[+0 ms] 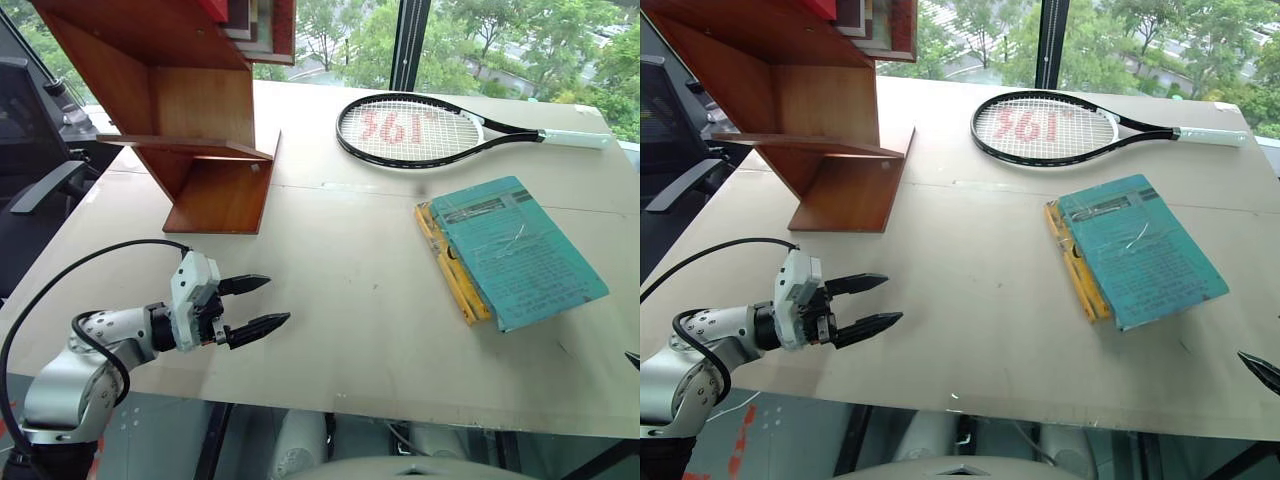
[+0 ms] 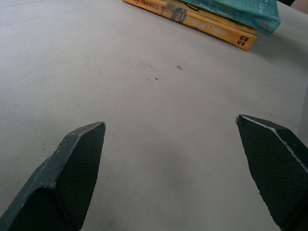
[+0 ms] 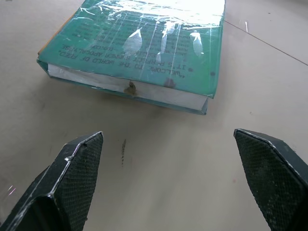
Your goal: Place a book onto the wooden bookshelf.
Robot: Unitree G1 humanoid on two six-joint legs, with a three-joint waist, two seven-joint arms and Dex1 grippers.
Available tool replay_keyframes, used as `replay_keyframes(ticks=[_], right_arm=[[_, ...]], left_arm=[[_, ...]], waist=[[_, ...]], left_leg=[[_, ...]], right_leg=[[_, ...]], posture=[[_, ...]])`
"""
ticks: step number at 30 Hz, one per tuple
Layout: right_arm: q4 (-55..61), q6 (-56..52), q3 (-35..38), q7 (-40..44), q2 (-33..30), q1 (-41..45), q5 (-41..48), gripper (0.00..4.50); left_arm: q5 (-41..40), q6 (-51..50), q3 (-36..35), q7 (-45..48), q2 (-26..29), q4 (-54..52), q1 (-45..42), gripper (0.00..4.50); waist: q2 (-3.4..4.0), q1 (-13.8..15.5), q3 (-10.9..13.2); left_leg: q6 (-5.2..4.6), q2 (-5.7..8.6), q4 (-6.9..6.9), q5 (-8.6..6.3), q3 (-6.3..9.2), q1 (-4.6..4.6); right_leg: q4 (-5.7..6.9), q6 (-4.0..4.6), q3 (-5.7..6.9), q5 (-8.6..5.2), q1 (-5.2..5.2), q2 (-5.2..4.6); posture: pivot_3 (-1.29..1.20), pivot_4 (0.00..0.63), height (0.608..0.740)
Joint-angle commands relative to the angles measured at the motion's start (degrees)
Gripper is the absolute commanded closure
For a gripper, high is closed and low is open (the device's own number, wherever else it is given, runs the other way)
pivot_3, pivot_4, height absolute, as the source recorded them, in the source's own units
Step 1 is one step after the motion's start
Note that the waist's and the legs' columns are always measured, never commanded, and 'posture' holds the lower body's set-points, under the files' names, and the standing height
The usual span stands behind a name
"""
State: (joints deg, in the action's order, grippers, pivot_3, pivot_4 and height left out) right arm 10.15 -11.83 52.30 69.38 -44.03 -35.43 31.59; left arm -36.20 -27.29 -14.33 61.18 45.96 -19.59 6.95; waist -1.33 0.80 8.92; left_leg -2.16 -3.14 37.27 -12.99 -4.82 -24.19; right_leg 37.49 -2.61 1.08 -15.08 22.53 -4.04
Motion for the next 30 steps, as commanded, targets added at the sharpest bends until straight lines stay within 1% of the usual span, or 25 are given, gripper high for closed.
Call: replay_keyframes(ticks=[1, 2, 4, 5, 6, 8, 10, 12, 14, 15, 17, 18, 19, 20, 23, 27, 30], right_arm=[[1.8, -1.5, -1.2, -4.7, -0.9, 3.4, -0.1, 0.20], [4.5, -5.7, -3.1, -9.9, -1.4, 7.0, 0.9, 0.20], [10.6, -21.0, -6.2, -19.5, -5.7, 11.8, 3.9, 0.20], [12.9, -25.1, -7.0, -22.9, -7.2, 13.7, 3.1, 0.20], [14.4, -27.8, -7.5, -25.3, -8.1, 15.0, 2.5, 0.20], [13.6, -34.6, -10.7, -28.9, -11.3, 23.8, 6.0, 0.20], [11.4, -40.3, -14.8, -33.2, -13.8, 32.3, 6.5, 0.20], [7.6, -42.7, -20.4, -36.8, -16.1, 39.7, 3.0, 0.90], [1.1, -45.6, -27.4, -40.8, -17.3, 49.9, -0.5, 1.83], [-1.9, -45.3, -31.3, -41.3, -18.1, 53.8, -2.9, 2.27], [-9.4, -46.3, -38.7, -41.2, -18.2, 62.7, -6.7, 3.46], [-12.6, -46.4, -42.0, -40.2, -18.1, 66.0, -8.2, 3.80], [-15.0, -46.3, -44.3, -39.3, -18.1, 68.2, -9.2, 4.31], [-19.2, -46.7, -47.2, -37.9, -17.2, 71.7, -10.3, 4.44], [-29.5, -47.8, -54.9, -32.5, -15.1, 79.6, -13.2, 4.44], [-41.0, -42.7, -62.0, -28.6, -12.6, 85.6, -19.7, 4.44], [-46.1, -40.1, -65.7, -25.9, -10.7, 88.3, -23.1, 4.44]], left_arm=[[-0.9, 0.9, -1.2, 0.0, 0.2, -1.2, -2.0, 0.00], [-2.4, 0.0, -0.8, -0.7, -0.3, -2.6, -3.8, 0.00], [-5.7, -2.2, -0.4, -1.6, -0.9, -5.3, -7.0, 0.00], [-6.4, -2.7, -0.2, -1.5, -0.8, -6.2, -8.0, 0.00], [-6.8, -3.0, -0.1, -1.5, -0.7, -6.7, -8.6, 0.00], [-8.2, -4.0, 0.4, -1.6, -0.5, -8.6, -10.5, 0.00], [-8.6, -4.4, 1.1, -1.7, -0.3, -9.7, -11.7, 0.00], [-8.3, -4.5, 1.8, -2.1, -0.6, -10.0, -12.3, 0.00], [-8.1, -4.7, 2.6, -2.6, -1.2, -10.1, -12.8, 0.00], [-8.0, -4.7, 3.0, -2.9, -1.5, -10.3, -13.0, 0.00], [-7.6, -4.3, 3.9, -3.3, -2.0, -10.6, -13.3, 0.00], [-7.5, -4.2, 4.2, -3.5, -2.2, -10.7, -13.4, 0.00], [-7.4, -4.2, 4.5, -3.8, -2.5, -11.0, -13.5, 0.00], [-7.5, -4.2, 4.5, -4.2, -2.7, -11.4, -13.6, 0.00], [-8.5, -4.7, 3.8, -5.8, -3.4, -12.9, -12.9, 0.00], [-8.5, -4.5, 4.0, -7.0, -3.9, -15.2, -10.4, 0.00], [-8.6, -4.3, 3.8, -7.9, -4.2, -16.2, -8.9, 0.00]], waist=[[0.00, 0.0, 0.0], [-0.04, 0.0, 0.0], [-0.04, -0.4, 0.0], [0.03, -0.5, 0.0], [0.09, -0.5, 0.0], [0.10, -0.4, -0.1], [0.09, -0.3, 0.0], [0.08, -0.2, 0.0], [0.08, -0.2, 0.0], [0.09, -0.2, 0.0], [0.07, 0.0, 0.0], [0.06, -0.1, 0.0], [0.10, -0.1, 0.0], [0.09, -0.1, 0.0], [0.08, -0.4, 0.0], [0.09, -0.4, 0.0], [0.09, -0.5, 0.0]], left_leg=[[0.00, 0.00, 0.00, 0.00, 0.00, 0.00], [0.00, 0.00, 0.00, 0.00, 0.00, 0.00], [0.00, -0.05, 0.07, 0.00, -0.04, 0.09], [0.00, -0.06, 0.10, 0.00, -0.11, 0.14], [0.00, -0.05, 0.10, 0.00, -0.23, 0.22], [-0.01, -0.03, 0.06, 0.01, -0.24, 0.28], [0.00, -0.05, -0.01, 0.01, -0.25, 0.29], [0.00, 0.00, -0.09, 0.01, -0.30, 0.19], [0.00, 0.02, -0.09, 0.00, -0.32, 0.15], [-0.01, 0.04, -0.08, 0.00, -0.36, 0.10], [-0.02, 0.07, -0.04, 0.00, -0.39, -0.02], [-0.02, 0.07, -0.04, 0.00, -0.37, -0.06], [-0.02, 0.05, 0.06, 0.00, -0.30, -0.12], [-0.02, 0.07, 0.07, 0.00, -0.34, -0.21], [-0.03, 0.07, 0.12, 0.01, -0.37, -0.45], [-0.02, 0.08, 0.11, 0.01, -0.39, -0.55], [0.00, 0.08, 0.10, 0.02, -0.49, -0.58]], right_leg=[[0.00, 0.00, 0.00, 0.00, 0.00, 0.00], [0.00, 0.00, 0.00, 0.00, 0.00, 0.00], [0.03, -0.02, -0.09, 0.02, 0.02, -0.05], [0.10, 0.01, -0.18, 0.06, 0.02, -0.13], [0.20, 0.08, -0.31, 0.11, 0.01, -0.23], [0.21, 0.10, -0.29, 0.11, 0.00, -0.20], [0.12, 0.12, -0.31, 0.09, -0.05, 0.02], [0.11, 0.10, -0.36, 0.09, 0.09, 0.19], [0.08, 0.08, -0.42, 0.09, 0.13, 0.26], [0.07, 0.07, -0.46, 0.09, 0.18, 0.27], [0.02, 0.06, -0.48, 0.09, 0.27, 0.29], [0.01, 0.06, -0.46, 0.09, 0.27, 0.30], [0.01, -0.04, -0.38, 0.16, 0.27, 0.34], [-0.02, -0.04, -0.43, 0.15, 0.33, 0.37], [0.04, -0.13, -0.47, 0.22, 0.62, 0.43], [0.12, -0.17, -0.48, 0.24, 0.74, 0.43], [0.12, -0.18, -0.56, 0.24, 0.81, 0.44]], posture=[[0.00, 0.150, 0.740], [0.00, 0.150, 0.740], [0.00, 0.150, 0.740], [0.00, 0.150, 0.740], [0.00, 0.150, 0.740], [0.00, 0.150, 0.740], [0.00, 0.150, 0.740], [0.00, 0.150, 0.740], [0.00, 0.150, 0.740], [0.00, 0.150, 0.740], [0.00, 0.150, 0.740], [0.00, 0.150, 0.740], [0.00, 0.150, 0.740], [0.00, 0.150, 0.740], [0.00, 0.150, 0.740], [0.00, 0.150, 0.740], [0.00, 0.150, 0.740]])
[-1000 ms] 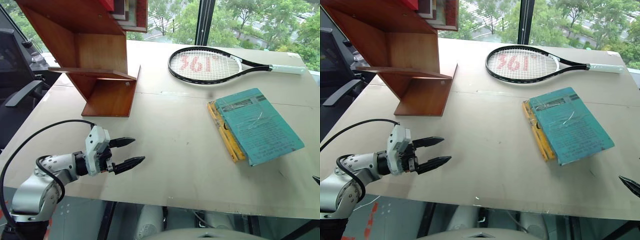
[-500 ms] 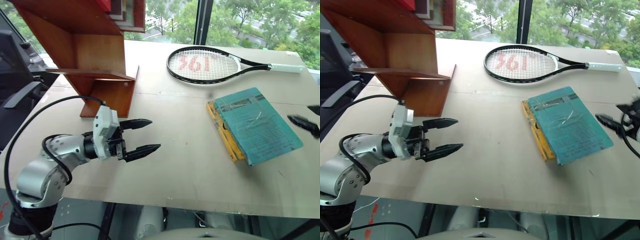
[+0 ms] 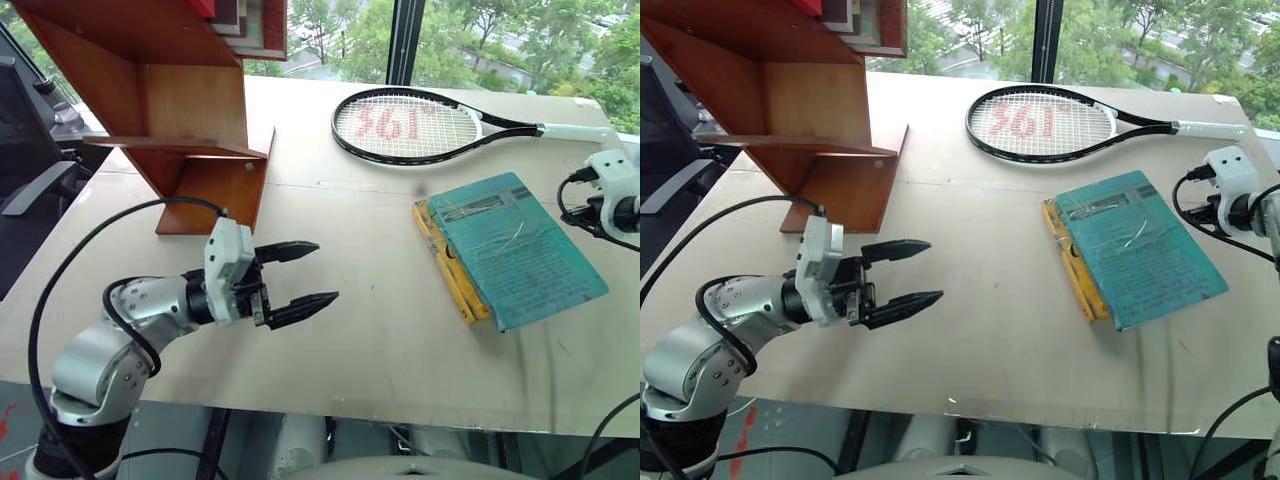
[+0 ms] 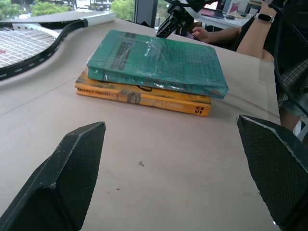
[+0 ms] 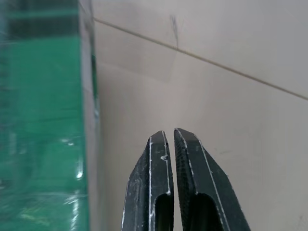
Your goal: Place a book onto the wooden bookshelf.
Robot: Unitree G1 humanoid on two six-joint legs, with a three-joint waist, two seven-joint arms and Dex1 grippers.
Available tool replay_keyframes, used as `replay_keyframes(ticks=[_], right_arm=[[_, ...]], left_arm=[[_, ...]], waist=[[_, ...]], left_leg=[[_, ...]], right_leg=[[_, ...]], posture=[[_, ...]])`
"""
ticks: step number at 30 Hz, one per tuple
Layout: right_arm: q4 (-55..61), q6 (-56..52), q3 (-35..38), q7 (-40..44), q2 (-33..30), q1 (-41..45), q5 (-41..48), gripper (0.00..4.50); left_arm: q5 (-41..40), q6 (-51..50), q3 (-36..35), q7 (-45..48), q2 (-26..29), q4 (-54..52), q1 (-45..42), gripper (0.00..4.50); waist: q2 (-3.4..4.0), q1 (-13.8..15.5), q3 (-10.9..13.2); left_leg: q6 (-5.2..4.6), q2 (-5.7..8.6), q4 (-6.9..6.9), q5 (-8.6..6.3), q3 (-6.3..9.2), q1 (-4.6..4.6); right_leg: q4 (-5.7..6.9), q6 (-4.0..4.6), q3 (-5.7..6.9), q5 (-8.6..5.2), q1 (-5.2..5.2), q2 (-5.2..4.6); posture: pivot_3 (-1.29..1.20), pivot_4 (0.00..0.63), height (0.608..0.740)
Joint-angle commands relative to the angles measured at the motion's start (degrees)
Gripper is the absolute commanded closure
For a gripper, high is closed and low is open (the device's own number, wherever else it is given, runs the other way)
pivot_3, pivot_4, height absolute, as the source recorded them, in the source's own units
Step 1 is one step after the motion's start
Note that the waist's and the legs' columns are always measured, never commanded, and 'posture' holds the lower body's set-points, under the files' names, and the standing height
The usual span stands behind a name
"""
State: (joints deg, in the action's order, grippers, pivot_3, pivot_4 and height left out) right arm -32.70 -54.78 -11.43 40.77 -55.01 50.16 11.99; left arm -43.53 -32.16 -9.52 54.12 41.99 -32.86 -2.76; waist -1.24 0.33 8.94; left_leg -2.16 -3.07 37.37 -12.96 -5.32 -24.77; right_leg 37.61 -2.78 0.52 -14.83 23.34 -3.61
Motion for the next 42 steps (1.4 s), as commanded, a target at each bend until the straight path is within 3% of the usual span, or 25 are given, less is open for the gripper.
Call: replay_keyframes(ticks=[1, 6, 10, 19, 24, 27, 34, 42], right_arm=[[-4.5, 3.4, -3.1, 4.3, 1.0, 3.5, -4.5, 4.44], [-6.2, -1.4, -4.7, 12.6, 3.6, 5.9, -4.2, 4.44], [-3.0, -7.1, -3.2, 14.1, 4.9, 6.3, -3.0, 4.44], [17.3, -26.9, 8.6, 1.7, 13.7, 0.8, 1.2, 4.44], [25.3, -30.4, 13.9, -4.4, 17.1, -3.5, 1.3, 4.44], [28.8, -26.8, 14.3, -4.6, 15.1, -6.2, 1.8, 4.44], [39.4, -19.6, 15.4, 2.3, 0.6, -18.2, 5.2, 4.44], [43.4, -19.6, 18.4, 3.4, -0.8, -26.9, 9.7, 4.44]], left_arm=[[-1.6, 0.5, -1.3, -1.3, -0.4, -3.2, 1.2, 0.00], [-1.9, 0.7, -1.9, -2.3, -0.3, -3.9, 2.6, 0.00], [-2.1, 0.6, -2.5, -2.7, -0.1, -4.3, 3.2, 0.00], [-2.3, 0.6, -2.5, -3.7, -0.2, -4.3, 3.6, 0.00], [-2.2, 0.6, -2.0, -3.6, -0.2, -3.8, 2.9, 0.00], [-2.3, 0.5, -1.7, -3.2, -0.1, -3.7, 2.8, 0.00], [-2.0, -0.2, 0.4, -2.7, -0.9, -2.4, 5.1, 0.00], [-0.3, 1.2, 1.8, -0.7, -0.7, 0.1, 4.3, 0.00]], waist=[[0.00, 0.0, 0.0], [0.00, -0.5, 0.0], [0.01, -0.9, 0.0], [0.01, -1.0, 0.0], [0.00, -0.8, 0.0], [0.00, -0.7, 0.0], [-0.03, -0.7, 0.0], [-0.07, -1.2, -0.1]], left_leg=[[0.00, 0.00, -0.01, 0.00, -0.03, -0.01], [0.00, -0.02, 0.00, 0.00, -0.02, 0.02], [0.00, -0.03, 0.01, 0.00, -0.02, 0.04], [0.01, -0.07, 0.01, 0.00, 0.00, 0.06], [0.07, -0.05, 0.01, 0.04, -0.01, 0.02], [0.04, -0.02, 0.02, 0.02, -0.01, 0.02], [-0.01, -0.02, 0.00, -0.01, 0.01, 0.04], [-0.02, -0.06, 0.05, 0.00, -0.05, 0.18]], right_leg=[[0.00, 0.00, -0.01, 0.00, 0.00, 0.00], [0.08, 0.00, 0.00, 0.00, 0.01, 0.00], [0.14, 0.00, 0.00, 0.01, 0.01, 0.00], [0.23, 0.00, 0.03, 0.01, 0.02, 0.03], [0.23, -0.01, 0.03, 0.01, 0.02, 0.00], [0.22, -0.01, 0.03, 0.01, 0.02, -0.01], [0.17, -0.02, 0.02, 0.00, 0.02, 0.00], [0.27, -0.02, -0.11, 0.01, 0.01, 0.07]], posture=[[0.00, 0.150, 0.740], [0.00, 0.150, 0.740], [0.00, 0.150, 0.740], [0.00, 0.150, 0.740], [0.00, 0.150, 0.740], [0.00, 0.150, 0.740], [0.00, 0.150, 0.740], [0.00, 0.150, 0.740]])
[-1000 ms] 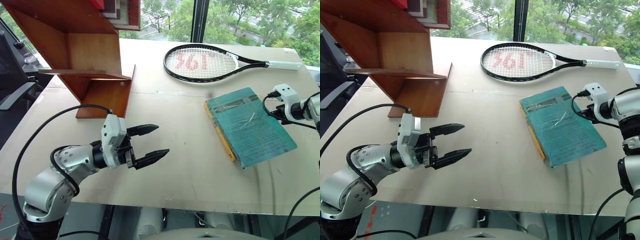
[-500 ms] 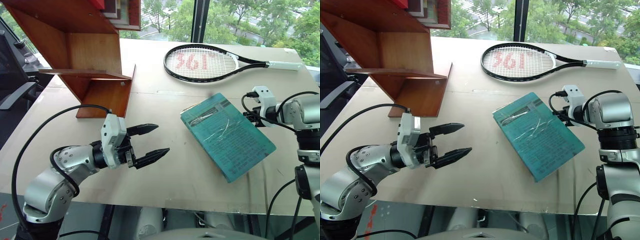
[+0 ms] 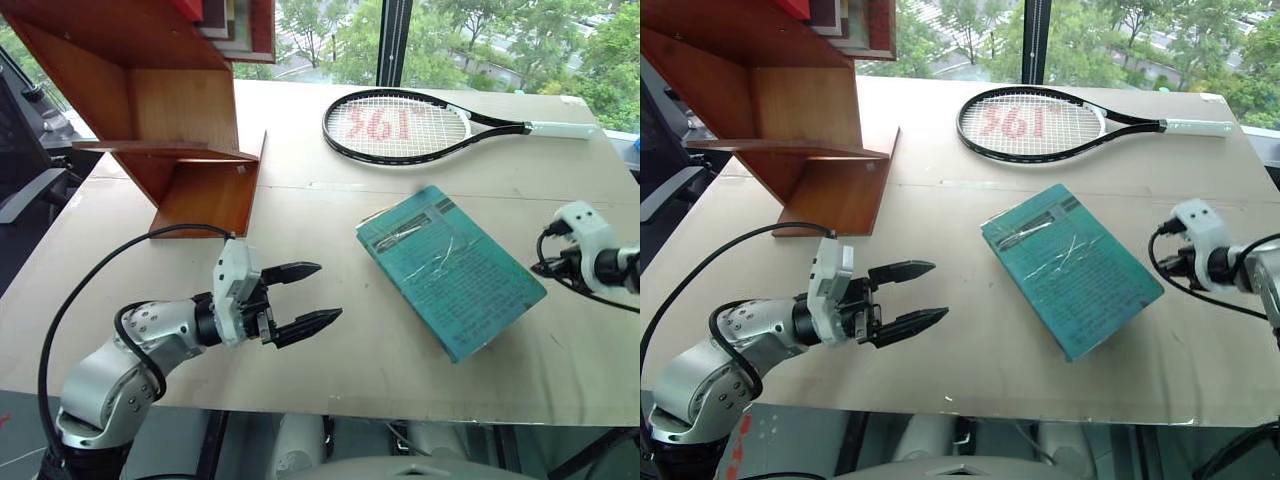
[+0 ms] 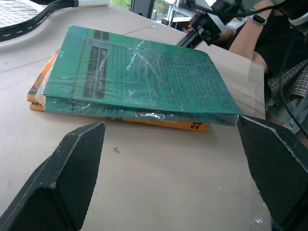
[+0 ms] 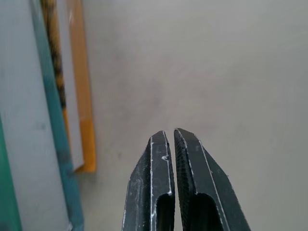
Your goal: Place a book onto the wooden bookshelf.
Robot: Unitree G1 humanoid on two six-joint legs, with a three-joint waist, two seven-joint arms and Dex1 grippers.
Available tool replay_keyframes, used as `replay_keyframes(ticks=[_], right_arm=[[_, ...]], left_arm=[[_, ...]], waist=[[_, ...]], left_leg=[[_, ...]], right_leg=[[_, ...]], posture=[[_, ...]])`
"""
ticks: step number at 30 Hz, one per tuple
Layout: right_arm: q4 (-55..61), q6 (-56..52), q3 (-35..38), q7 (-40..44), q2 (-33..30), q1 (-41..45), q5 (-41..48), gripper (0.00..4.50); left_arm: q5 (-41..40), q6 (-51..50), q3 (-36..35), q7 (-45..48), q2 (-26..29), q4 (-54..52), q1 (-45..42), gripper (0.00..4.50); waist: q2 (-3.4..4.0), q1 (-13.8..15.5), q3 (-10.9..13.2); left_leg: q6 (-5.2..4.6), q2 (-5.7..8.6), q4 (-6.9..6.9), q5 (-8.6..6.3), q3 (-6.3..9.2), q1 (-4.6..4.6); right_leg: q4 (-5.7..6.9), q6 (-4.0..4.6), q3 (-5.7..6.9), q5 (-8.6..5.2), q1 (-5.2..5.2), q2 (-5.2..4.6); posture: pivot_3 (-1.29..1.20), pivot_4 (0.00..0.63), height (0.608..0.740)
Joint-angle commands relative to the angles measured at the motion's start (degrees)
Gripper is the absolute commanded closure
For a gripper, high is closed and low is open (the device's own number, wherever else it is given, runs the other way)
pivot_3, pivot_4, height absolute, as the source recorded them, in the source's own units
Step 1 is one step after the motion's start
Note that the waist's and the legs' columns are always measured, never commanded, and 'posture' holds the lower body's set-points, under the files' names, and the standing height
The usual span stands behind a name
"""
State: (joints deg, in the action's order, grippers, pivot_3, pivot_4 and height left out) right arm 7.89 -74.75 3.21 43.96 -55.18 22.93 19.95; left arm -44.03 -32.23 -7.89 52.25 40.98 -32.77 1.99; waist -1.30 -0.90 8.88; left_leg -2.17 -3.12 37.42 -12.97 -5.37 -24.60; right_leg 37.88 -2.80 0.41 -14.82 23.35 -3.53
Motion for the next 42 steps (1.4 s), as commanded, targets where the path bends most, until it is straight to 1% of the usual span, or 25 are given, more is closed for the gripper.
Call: replay_keyframes(ticks=[1, 6, 10, 13, 19, 21, 22, 23, 24, 25, 26, 27, 28, 29, 30, 32, 35, 37, 38, 39, 42], right_arm=[[3.8, 0.1, 5.3, 0.4, -0.6, 0.1, 2.9, 4.44], [10.6, -2.9, 10.1, 2.1, -1.7, -1.0, 8.6, 4.44], [15.2, -6.1, 10.6, 1.6, -1.4, -1.3, 12.1, 4.44], [17.6, -7.1, 9.0, 0.6, -0.6, -1.1, 13.6, 4.44], [20.0, -9.9, 9.3, -1.9, 2.9, 0.8, 16.8, 4.44], [20.3, -9.7, 10.0, -2.5, 3.0, 0.5, 17.1, 4.44], [20.6, -8.5, 10.7, -2.7, 2.6, -0.3, 16.9, 4.44], [20.6, -6.8, 13.0, -2.6, 3.2, -1.4, 17.1, 4.44], [20.8, -2.6, 18.2, -2.0, 6.0, -3.1, 18.2, 4.44], [20.9, 0.5, 22.0, -1.7, 8.1, -4.3, 19.2, 4.44], [21.3, 10.2, 24.8, 3.5, 9.1, -8.0, 18.4, 4.44], [21.3, 13.6, 28.2, 6.1, 9.5, -10.9, 19.1, 4.44], [20.7, 15.9, 30.6, 9.6, 9.2, -13.8, 20.7, 4.21], [19.9, 21.4, 32.1, 13.9, 8.5, -18.3, 19.2, 3.88], [19.2, 24.7, 33.3, 17.1, 8.2, -21.7, 18.7, 3.71], [17.8, 32.1, 34.4, 21.7, 7.9, -26.2, 17.7, 2.75], [14.8, 42.8, 37.0, 28.3, 7.1, -29.0, 17.1, 1.28], [13.4, 45.8, 38.7, 32.7, 5.5, -30.7, 17.9, 0.38], [12.8, 47.4, 39.4, 34.9, 4.7, -31.5, 18.1, 0.04], [12.4, 47.7, 39.7, 36.6, 3.8, -32.3, 18.7, 0.04], [10.5, 49.4, 39.6, 39.6, 1.7, -33.4, 19.4, 0.04]], left_arm=[[0.2, 1.2, 0.1, 1.4, 0.4, 0.2, -0.4, 0.00], [0.6, 1.3, 0.0, 2.1, 0.5, 0.8, -0.3, 0.00], [0.8, 1.3, 0.0, 2.3, 0.3, 1.0, -0.4, 0.00], [0.9, 1.3, 0.1, 2.5, 0.3, 1.3, -0.7, 0.00], [1.1, 0.7, 0.4, 2.2, 0.1, 1.3, -0.6, 0.00], [-0.2, -0.9, 0.3, 0.9, -0.3, 1.1, -0.3, 0.00], [-1.8, -2.4, -0.1, -0.3, -0.8, 1.0, -0.3, 0.00], [-3.5, -4.2, -0.5, -1.6, -1.1, 1.1, -0.4, 0.00], [-5.4, -6.6, -0.8, -3.1, -1.4, 1.3, -0.5, 0.00], [-6.6, -8.1, -1.0, -4.1, -1.5, 1.4, -0.6, 0.00], [-10.1, -11.2, -1.7, -6.2, -2.1, 2.2, -1.0, 0.00], [-12.8, -13.8, -2.2, -7.9, -2.6, 3.2, -1.5, 0.00], [-14.8, -15.7, -2.5, -9.2, -3.0, 4.2, -2.1, 0.00], [-15.9, -17.9, -2.3, -10.7, -3.3, 5.8, -2.8, 0.00], [-17.8, -20.0, -2.3, -12.0, -3.8, 7.1, -3.4, 0.00], [-22.5, -24.3, -2.7, -14.8, -4.6, 9.7, -4.8, 0.00], [-26.4, -29.4, -2.4, -18.7, -6.5, 14.3, -6.3, 0.00], [-30.2, -32.7, -2.7, -22.1, -8.3, 17.9, -7.4, 0.00], [-31.3, -34.2, -2.5, -23.3, -9.0, 19.6, -8.1, 0.00], [-33.0, -35.6, -2.5, -24.9, -9.9, 21.3, -8.9, 0.00], [-35.7, -38.3, -1.7, -29.6, -13.6, 26.0, -11.9, 0.00]], waist=[[0.00, 0.1, 0.0], [0.00, 0.5, 0.0], [-0.02, 0.5, 0.0], [-0.02, 0.4, 0.0], [-0.03, 0.4, 0.0], [-0.03, 0.4, 0.0], [-0.04, 0.4, 0.0], [-0.04, 0.5, 0.0], [-0.06, 0.7, 0.0], [-0.17, 0.9, 0.0], [-0.17, 1.0, 0.0], [-0.15, 1.6, 0.0], [-0.16, 1.7, 0.0], [-0.15, 1.9, 0.0], [-0.14, 2.2, 0.0], [-0.16, 1.9, 0.0], [-0.15, 1.0, 0.0], [-0.15, 0.5, 0.0], [-0.14, 0.5, 0.0], [-0.17, 0.4, 0.0], [-0.21, 0.5, 0.0]], left_leg=[[0.00, 0.00, 0.02, 0.00, 0.00, 0.00], [0.00, -0.03, 0.00, -0.01, 0.07, -0.09], [0.00, -0.04, 0.00, -0.01, 0.09, -0.12], [0.00, -0.03, 0.00, -0.01, 0.09, -0.11], [0.00, -0.03, 0.01, -0.01, 0.11, -0.08], [0.00, -0.03, 0.01, -0.01, 0.11, -0.10], [0.00, -0.03, 0.00, -0.01, 0.11, -0.11], [0.00, -0.03, 0.00, -0.01, 0.12, -0.11], [-0.01, -0.04, 0.00, -0.01, 0.16, -0.15], [-0.01, -0.04, 0.00, -0.01, 0.18, -0.15], [-0.01, -0.03, 0.00, -0.01, 0.25, -0.17], [-0.01, -0.03, 0.00, -0.01, 0.24, -0.16], [-0.01, -0.01, -0.01, -0.01, 0.34, -0.16], [-0.01, -0.04, 0.02, -0.01, 0.34, -0.12], [-0.01, -0.02, 0.01, -0.01, 0.36, -0.13], [-0.01, -0.01, 0.04, -0.01, 0.49, -0.02], [-0.02, 0.01, 0.11, 0.00, 0.39, 0.21], [-0.01, 0.02, 0.07, -0.01, 0.35, 0.66], [-0.01, 0.00, 0.03, -0.01, 0.36, 0.83], [-0.01, -0.03, 0.02, -0.01, 0.37, 0.89], [-0.01, -0.04, 0.02, -0.01, 0.44, 0.92]], right_leg=[[0.00, 0.00, 0.00, 0.00, 0.00, 0.00], [-0.06, -0.01, 0.06, 0.00, 0.00, -0.01], [-0.08, -0.01, 0.08, 0.00, 0.00, -0.02], [-0.08, -0.01, 0.07, 0.00, 0.00, -0.03], [-0.05, 0.00, 0.07, 0.00, -0.01, -0.03], [-0.06, 0.00, 0.06, 0.00, 0.00, -0.03], [-0.07, -0.01, 0.06, 0.00, 0.00, -0.03], [-0.07, -0.01, 0.07, 0.00, 0.00, -0.03], [-0.08, -0.01, 0.10, 0.00, 0.00, -0.05], [-0.08, -0.02, 0.11, -0.01, 0.00, -0.06], [-0.11, -0.02, 0.17, -0.01, -0.03, -0.04], [-0.09, -0.03, 0.16, -0.01, -0.03, -0.04], [-0.11, -0.05, 0.22, -0.01, -0.07, -0.05], [-0.09, -0.05, 0.23, -0.01, -0.11, -0.04], [-0.09, -0.05, 0.25, -0.02, -0.12, -0.06], [-0.16, -0.08, 0.36, -0.03, -0.34, -0.05], [-0.10, -0.07, 0.23, -0.02, -0.47, -0.03], [-0.09, -0.07, 0.21, -0.04, -0.89, -0.03], [-0.11, -0.04, 0.21, -0.07, -1.03, -0.03], [-0.10, 0.11, 0.21, -0.16, -1.06, -0.04], [-0.10, 0.14, 0.24, -0.14, -1.15, -0.04]], posture=[[0.00, 0.150, 0.740], [0.00, 0.150, 0.740], [0.00, 0.150, 0.740], [0.00, 0.150, 0.740], [0.00, 0.150, 0.740], [0.00, 0.150, 0.740], [0.00, 0.150, 0.740], [0.00, 0.150, 0.740], [0.00, 0.150, 0.740], [0.00, 0.150, 0.740], [0.00, 0.150, 0.740], [0.00, 0.150, 0.740], [0.00, 0.150, 0.740], [0.00, 0.150, 0.740], [0.00, 0.150, 0.740], [0.00, 0.150, 0.740], [0.00, 0.150, 0.740], [0.00, 0.150, 0.740], [0.00, 0.150, 0.740], [0.00, 0.150, 0.740], [0.00, 0.150, 0.740]])
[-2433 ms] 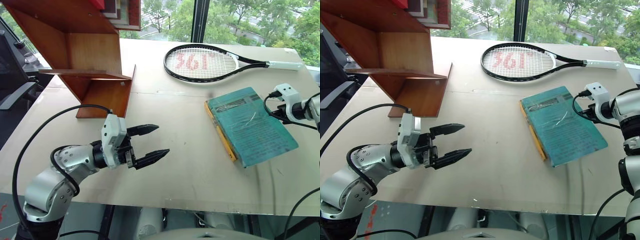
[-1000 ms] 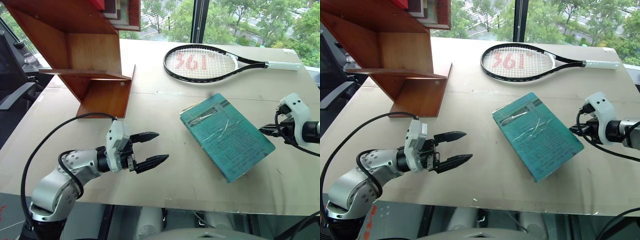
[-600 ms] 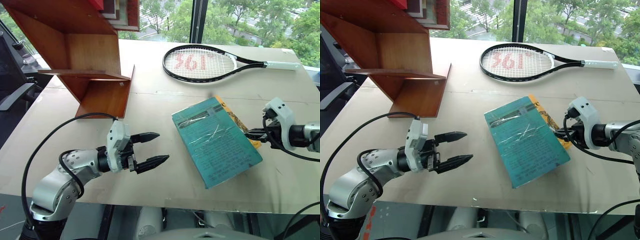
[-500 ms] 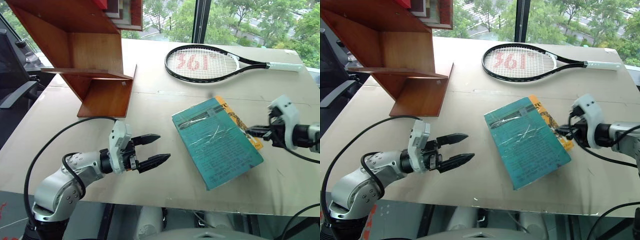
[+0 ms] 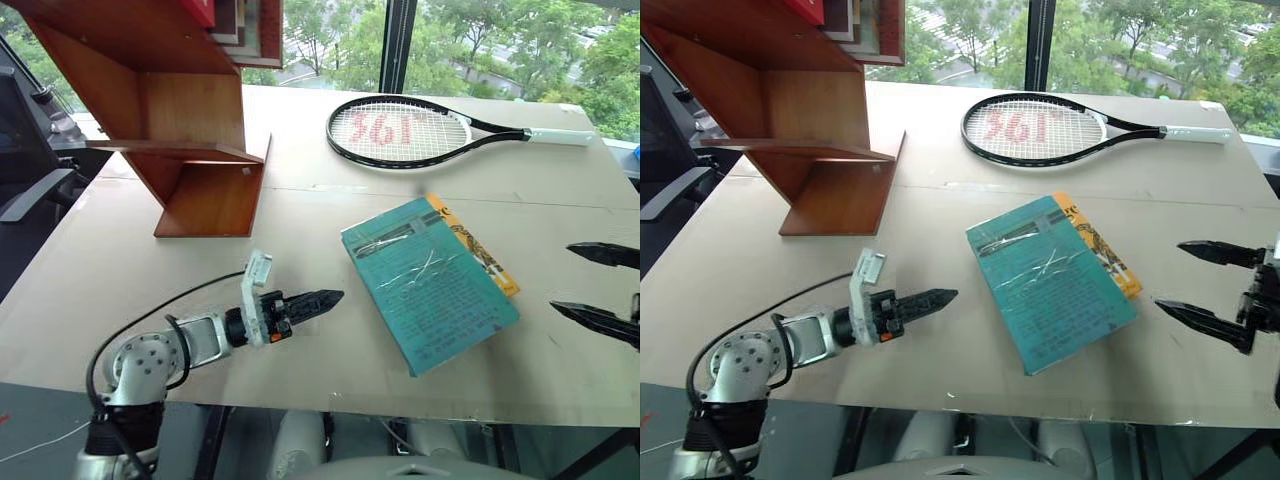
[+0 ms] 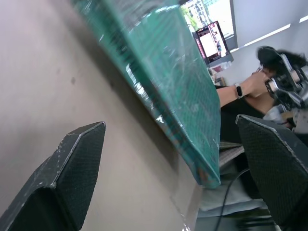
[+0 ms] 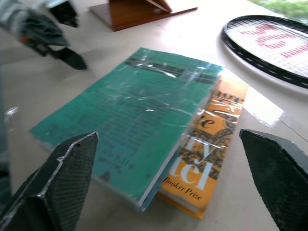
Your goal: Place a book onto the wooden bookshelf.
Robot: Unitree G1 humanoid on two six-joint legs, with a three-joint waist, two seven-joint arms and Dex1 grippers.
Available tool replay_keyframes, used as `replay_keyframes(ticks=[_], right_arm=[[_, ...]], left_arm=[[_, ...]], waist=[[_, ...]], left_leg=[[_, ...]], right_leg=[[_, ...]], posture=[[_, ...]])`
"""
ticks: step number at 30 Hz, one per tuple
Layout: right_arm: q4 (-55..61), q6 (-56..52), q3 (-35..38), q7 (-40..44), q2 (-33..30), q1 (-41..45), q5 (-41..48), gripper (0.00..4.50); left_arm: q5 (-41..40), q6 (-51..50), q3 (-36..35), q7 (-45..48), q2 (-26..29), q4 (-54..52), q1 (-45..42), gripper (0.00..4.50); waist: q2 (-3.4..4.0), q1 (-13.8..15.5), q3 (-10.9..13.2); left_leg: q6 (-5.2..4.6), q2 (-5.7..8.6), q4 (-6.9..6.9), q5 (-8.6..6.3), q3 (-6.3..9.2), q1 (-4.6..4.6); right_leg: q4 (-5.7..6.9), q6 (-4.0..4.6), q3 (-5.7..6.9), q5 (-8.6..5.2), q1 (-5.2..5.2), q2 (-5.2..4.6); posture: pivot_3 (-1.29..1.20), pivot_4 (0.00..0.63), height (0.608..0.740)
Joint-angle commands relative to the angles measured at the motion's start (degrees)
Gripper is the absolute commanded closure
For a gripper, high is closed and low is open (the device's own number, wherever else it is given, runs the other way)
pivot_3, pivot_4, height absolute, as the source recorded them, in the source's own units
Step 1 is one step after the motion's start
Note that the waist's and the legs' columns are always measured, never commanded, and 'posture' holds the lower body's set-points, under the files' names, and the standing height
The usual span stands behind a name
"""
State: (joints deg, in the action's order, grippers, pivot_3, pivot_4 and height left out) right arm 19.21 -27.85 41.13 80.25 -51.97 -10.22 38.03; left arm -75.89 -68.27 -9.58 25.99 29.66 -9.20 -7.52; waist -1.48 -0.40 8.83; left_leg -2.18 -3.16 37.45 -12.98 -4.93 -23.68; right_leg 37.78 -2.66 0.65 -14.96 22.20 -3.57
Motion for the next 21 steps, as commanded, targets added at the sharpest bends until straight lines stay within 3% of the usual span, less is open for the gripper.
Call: replay_keyframes(ticks=[1, 15, 18, 21], right_arm=[[-1.0, 2.8, 1.4, 3.6, -1.8, -0.4, 1.5, 0.04], [-0.5, 3.1, -3.1, 1.6, -2.2, 3.3, 6.1, 0.04], [0.0, 2.6, -4.1, 0.1, -2.7, 5.0, 6.8, 0.00], [0.0, 2.6, -5.3, -0.9, -2.6, 5.8, 6.8, 0.00]], left_arm=[[-4.1, -2.7, 0.0, -4.0, -3.0, 3.5, -3.1, 0.00], [2.9, -2.2, 2.6, -11.2, -20.2, 19.0, -16.3, 0.00], [2.7, -2.7, 1.4, -11.3, -21.9, 19.5, -16.6, 0.76], [2.4, -3.7, 1.1, -10.3, -22.2, 18.4, -15.9, 2.14]], waist=[[-0.04, 0.1, 0.0], [-0.04, 1.2, 0.0], [-0.04, 1.2, 0.0], [-0.04, 1.2, 0.0]], left_leg=[[0.00, 0.00, 0.01, 0.00, 0.02, -0.02], [0.00, 0.31, -0.01, 0.00, 0.14, -0.09], [0.00, 0.36, 0.00, 0.00, 0.14, -0.09], [0.00, 0.37, 0.00, 0.00, 0.18, -0.11]], right_leg=[[-0.01, 0.00, 0.01, 0.00, -0.01, 0.00], [-0.10, -0.14, 0.07, 0.09, -0.04, -0.08], [-0.11, -0.12, 0.07, 0.08, -0.05, -0.13], [-0.12, -0.10, 0.10, 0.07, -0.05, -0.15]], posture=[[0.00, 0.150, 0.740], [0.00, 0.150, 0.740], [0.00, 0.150, 0.740], [0.00, 0.150, 0.740]])
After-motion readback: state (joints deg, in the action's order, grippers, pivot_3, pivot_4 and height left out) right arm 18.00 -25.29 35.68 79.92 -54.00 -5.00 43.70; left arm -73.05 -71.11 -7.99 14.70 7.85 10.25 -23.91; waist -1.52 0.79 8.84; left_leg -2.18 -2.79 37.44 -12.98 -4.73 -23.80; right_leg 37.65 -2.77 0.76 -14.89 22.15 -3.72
